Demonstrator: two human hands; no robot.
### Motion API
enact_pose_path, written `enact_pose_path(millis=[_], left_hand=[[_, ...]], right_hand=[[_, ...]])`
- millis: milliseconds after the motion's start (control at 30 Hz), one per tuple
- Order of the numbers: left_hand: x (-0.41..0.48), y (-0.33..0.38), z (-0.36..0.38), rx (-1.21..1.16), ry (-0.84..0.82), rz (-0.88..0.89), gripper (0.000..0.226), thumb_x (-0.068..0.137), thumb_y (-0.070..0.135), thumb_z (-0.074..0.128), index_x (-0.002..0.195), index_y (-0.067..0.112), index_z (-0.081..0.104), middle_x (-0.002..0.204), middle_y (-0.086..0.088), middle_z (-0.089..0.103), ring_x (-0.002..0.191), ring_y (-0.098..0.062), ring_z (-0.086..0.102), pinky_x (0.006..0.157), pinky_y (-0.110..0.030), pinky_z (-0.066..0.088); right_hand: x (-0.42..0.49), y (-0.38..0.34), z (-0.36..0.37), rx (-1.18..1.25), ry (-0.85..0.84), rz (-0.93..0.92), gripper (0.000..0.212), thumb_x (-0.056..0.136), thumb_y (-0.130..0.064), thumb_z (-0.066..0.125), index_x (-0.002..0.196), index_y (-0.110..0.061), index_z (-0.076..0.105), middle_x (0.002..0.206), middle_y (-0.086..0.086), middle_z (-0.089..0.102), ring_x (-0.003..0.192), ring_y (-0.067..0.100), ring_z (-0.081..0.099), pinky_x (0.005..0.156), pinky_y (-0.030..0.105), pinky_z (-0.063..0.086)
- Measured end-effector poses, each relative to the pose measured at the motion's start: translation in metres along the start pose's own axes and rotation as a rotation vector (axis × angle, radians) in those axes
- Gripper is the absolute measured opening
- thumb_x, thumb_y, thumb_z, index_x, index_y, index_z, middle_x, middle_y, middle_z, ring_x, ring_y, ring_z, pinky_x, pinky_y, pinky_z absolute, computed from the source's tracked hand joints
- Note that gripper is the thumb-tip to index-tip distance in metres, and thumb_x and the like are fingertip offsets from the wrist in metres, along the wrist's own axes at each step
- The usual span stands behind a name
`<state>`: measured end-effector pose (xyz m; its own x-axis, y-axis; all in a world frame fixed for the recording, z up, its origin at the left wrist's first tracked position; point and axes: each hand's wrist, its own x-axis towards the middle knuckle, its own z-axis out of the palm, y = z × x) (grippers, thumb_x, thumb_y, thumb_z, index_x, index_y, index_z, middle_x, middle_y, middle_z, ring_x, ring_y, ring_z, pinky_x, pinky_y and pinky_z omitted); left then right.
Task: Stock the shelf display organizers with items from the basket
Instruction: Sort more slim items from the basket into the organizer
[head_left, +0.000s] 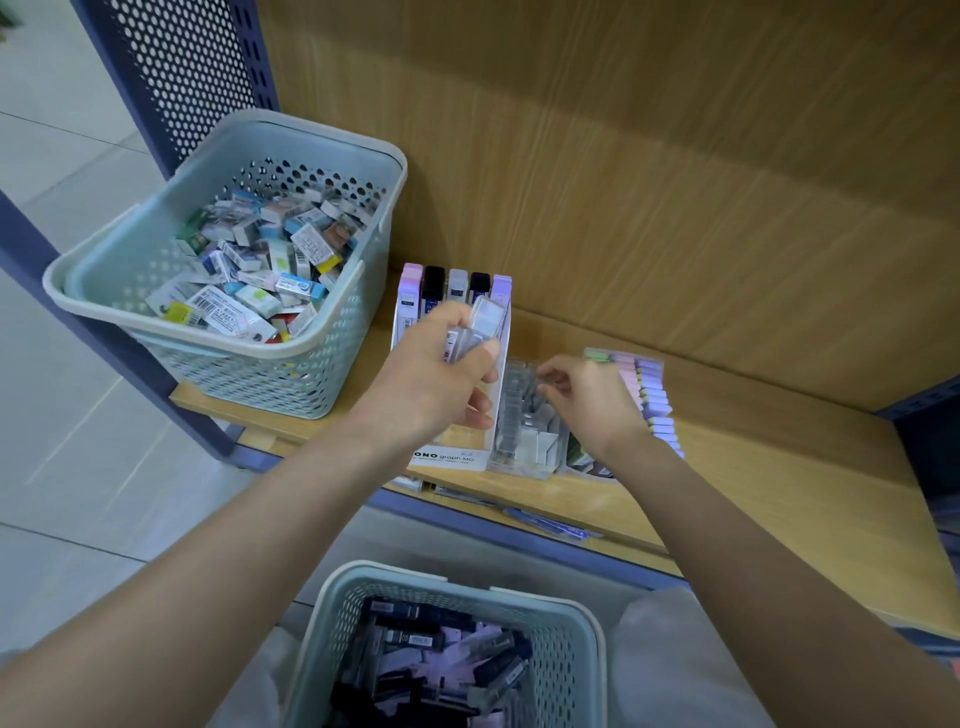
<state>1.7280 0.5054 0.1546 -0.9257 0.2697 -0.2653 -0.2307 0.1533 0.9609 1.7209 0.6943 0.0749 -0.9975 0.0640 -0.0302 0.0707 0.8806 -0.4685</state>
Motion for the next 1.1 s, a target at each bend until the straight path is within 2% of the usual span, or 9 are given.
enact_pose_path(millis=[167,333,467,600,700,833,900,967,1100], left_hand=[[-0.003,0.0,-0.002,0.099,-0.002,0.04,0.021,0.094,0.021,0.054,0.115,0.018,0.05,0.077,0.0,0.063,0.051,-0.009,0.056,0.037,-0.02,0.04],[-0.006,0.0,-0.003,0.136,-0.004,0.047,0.015,0.093,0.022,0.056,0.104,0.017,0.047,0.076,0.003,0.065,0.048,-0.011,0.052,0.034,-0.019,0.034],[-0.007,-0.001,-0.003,0.178,-0.026,0.038,0.009,0.092,0.023,0.058,0.091,0.02,0.049,0.077,0.001,0.066,0.05,-0.012,0.053,0.035,-0.018,0.035],[-0.009,-0.002,-0.003,0.232,-0.042,0.049,0.01,0.09,0.022,0.06,0.085,0.023,0.052,0.078,0.0,0.067,0.051,-0.012,0.053,0.035,-0.018,0.035],[-0.01,-0.002,-0.003,0.289,-0.067,0.064,0.01,0.089,0.023,0.061,0.084,0.024,0.053,0.08,-0.001,0.067,0.053,-0.011,0.054,0.035,-0.018,0.036],[-0.011,-0.001,0.001,0.307,-0.047,0.015,0.007,0.092,0.028,0.057,0.092,0.026,0.05,0.088,-0.003,0.065,0.053,-0.012,0.049,0.037,-0.02,0.037],[-0.01,0.001,0.003,0.278,0.014,-0.036,0.012,0.094,0.03,0.053,0.099,0.023,0.044,0.081,-0.008,0.06,0.053,-0.014,0.043,0.042,-0.025,0.036],[-0.007,0.002,0.005,0.251,0.061,-0.081,0.021,0.096,0.026,0.049,0.11,0.018,0.035,0.07,-0.005,0.051,0.055,-0.015,0.043,0.05,-0.027,0.037],[0.001,-0.003,0.002,0.169,0.144,-0.102,0.008,0.097,0.014,0.038,0.104,0.012,0.033,0.075,-0.006,0.046,0.06,-0.018,0.043,0.062,-0.034,0.038]], right_hand=[[0.004,0.005,0.014,-0.242,-0.146,-0.038,0.03,0.094,-0.004,0.045,0.11,-0.014,0.067,0.108,0.011,0.064,0.095,0.03,0.06,0.079,0.041,0.051],[0.004,0.006,0.016,-0.277,-0.153,-0.018,0.045,0.088,0.01,0.042,0.125,-0.013,0.053,0.121,0.012,0.057,0.099,0.031,0.059,0.08,0.044,0.052],[-0.012,-0.025,-0.019,0.203,0.114,-0.014,0.028,0.101,-0.017,0.035,0.122,-0.014,0.054,0.112,0.005,0.063,0.098,0.02,0.061,0.086,0.036,0.049],[-0.035,-0.063,-0.052,0.786,-0.08,0.036,0.026,0.101,-0.028,0.036,0.1,-0.019,0.06,0.086,-0.002,0.066,0.075,0.012,0.065,0.072,0.026,0.055],[-0.046,-0.069,-0.054,0.836,-0.19,0.008,0.007,0.093,-0.015,0.055,0.095,-0.013,0.061,0.078,0.005,0.066,0.067,0.008,0.065,0.067,0.023,0.055],[-0.048,-0.06,-0.059,0.91,-0.024,0.027,0.003,0.09,-0.007,0.059,0.09,-0.01,0.059,0.078,0.005,0.063,0.07,0.008,0.064,0.066,0.021,0.056],[-0.046,-0.052,-0.063,0.883,0.14,0.047,0.004,0.091,-0.007,0.057,0.091,-0.011,0.057,0.079,0.002,0.063,0.07,0.008,0.066,0.066,0.02,0.056],[-0.042,-0.038,-0.063,0.677,0.297,0.031,0.009,0.091,-0.011,0.059,0.088,-0.019,0.057,0.079,-0.004,0.064,0.073,0.01,0.067,0.069,0.023,0.056],[-0.033,-0.015,-0.048,0.221,0.296,-0.005,0.006,0.09,-0.016,0.061,0.096,-0.019,0.06,0.078,-0.015,0.059,0.073,-0.001,0.058,0.077,0.024,0.052]])
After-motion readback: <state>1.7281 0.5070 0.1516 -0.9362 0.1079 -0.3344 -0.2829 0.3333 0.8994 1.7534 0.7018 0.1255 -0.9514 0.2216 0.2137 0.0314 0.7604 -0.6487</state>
